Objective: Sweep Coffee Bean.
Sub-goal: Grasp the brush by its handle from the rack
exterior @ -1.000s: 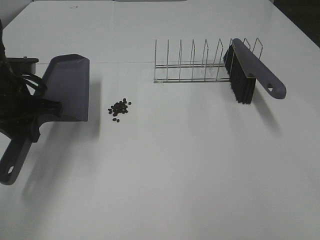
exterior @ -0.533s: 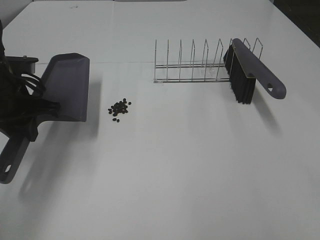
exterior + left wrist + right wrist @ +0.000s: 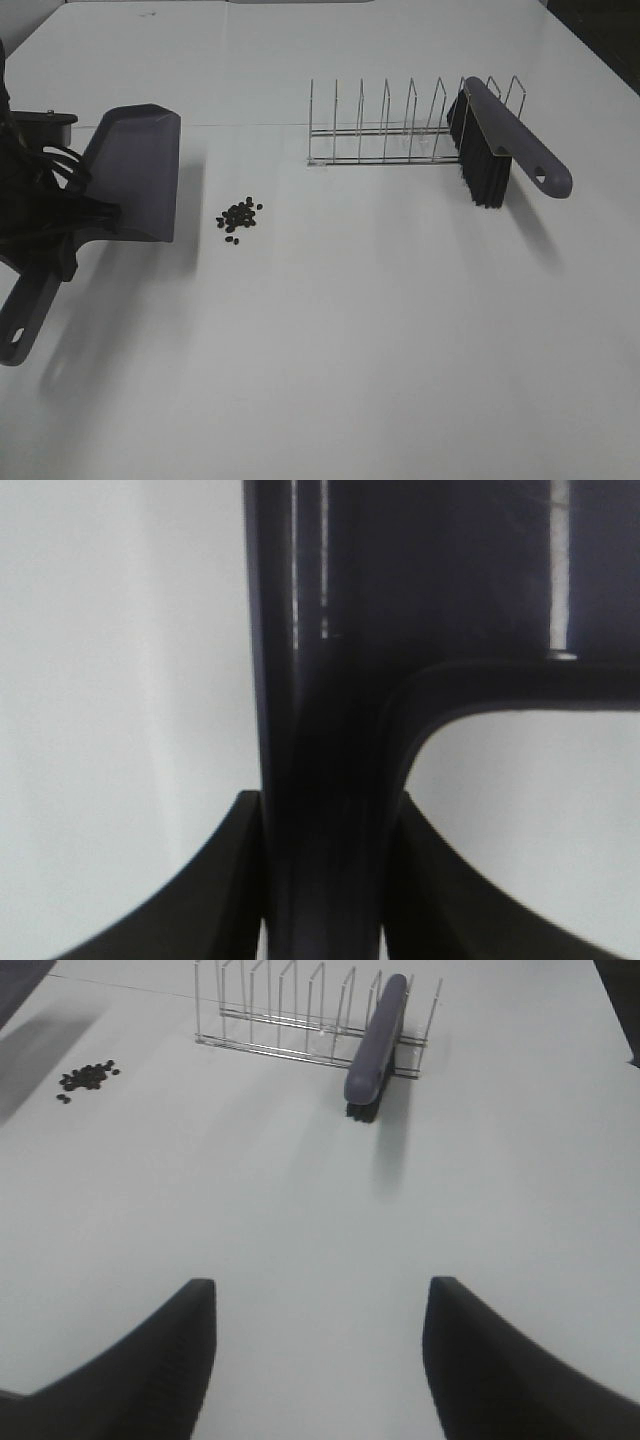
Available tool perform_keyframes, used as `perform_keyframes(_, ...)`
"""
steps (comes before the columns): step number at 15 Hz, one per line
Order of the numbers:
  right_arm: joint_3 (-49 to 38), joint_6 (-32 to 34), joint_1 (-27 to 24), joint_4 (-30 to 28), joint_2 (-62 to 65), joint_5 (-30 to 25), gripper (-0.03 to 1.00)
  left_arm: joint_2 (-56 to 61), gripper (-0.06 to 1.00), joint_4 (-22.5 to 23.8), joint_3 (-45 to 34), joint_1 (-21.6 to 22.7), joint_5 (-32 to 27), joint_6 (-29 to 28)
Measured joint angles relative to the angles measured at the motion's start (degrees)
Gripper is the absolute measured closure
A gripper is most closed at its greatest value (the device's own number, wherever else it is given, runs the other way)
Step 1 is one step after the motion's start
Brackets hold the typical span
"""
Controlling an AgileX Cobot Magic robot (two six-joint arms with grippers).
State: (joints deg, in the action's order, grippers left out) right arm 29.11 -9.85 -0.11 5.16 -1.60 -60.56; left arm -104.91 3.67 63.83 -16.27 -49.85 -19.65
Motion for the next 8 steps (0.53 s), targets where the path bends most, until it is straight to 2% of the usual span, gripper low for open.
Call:
perform_keyframes(2, 0.69, 1.15, 0.00, -2.92, -5.56, 7.28, 0.46, 0.00, 0.68, 0.00, 0.00, 0.00, 0.29, 0.00)
perform_keyframes(4, 0.69, 1.32, 0.00, -3.09, -15.30, 16.96, 0.47, 0.00, 0.68, 0.00, 0.00, 0.00, 0.46, 0.00)
perform_keyframes(5, 0.97, 1.32, 0.00, -3.09, -21.20, 20.05, 0.47, 0.00, 0.68, -0.06, 0.00, 0.00, 0.46, 0.00)
perform_keyframes(7, 2.46, 1.32, 0.00, -3.09, -31.23, 22.63, 0.47, 0.00, 0.68, -0.23, 0.00, 0.00, 0.46, 0.06)
perform_keyframes(8, 7.73, 1.32, 0.00, -1.66, -44.98, 23.38, 0.47, 0.00, 0.68, -0.46, 0.00, 0.00, 0.46, 0.80)
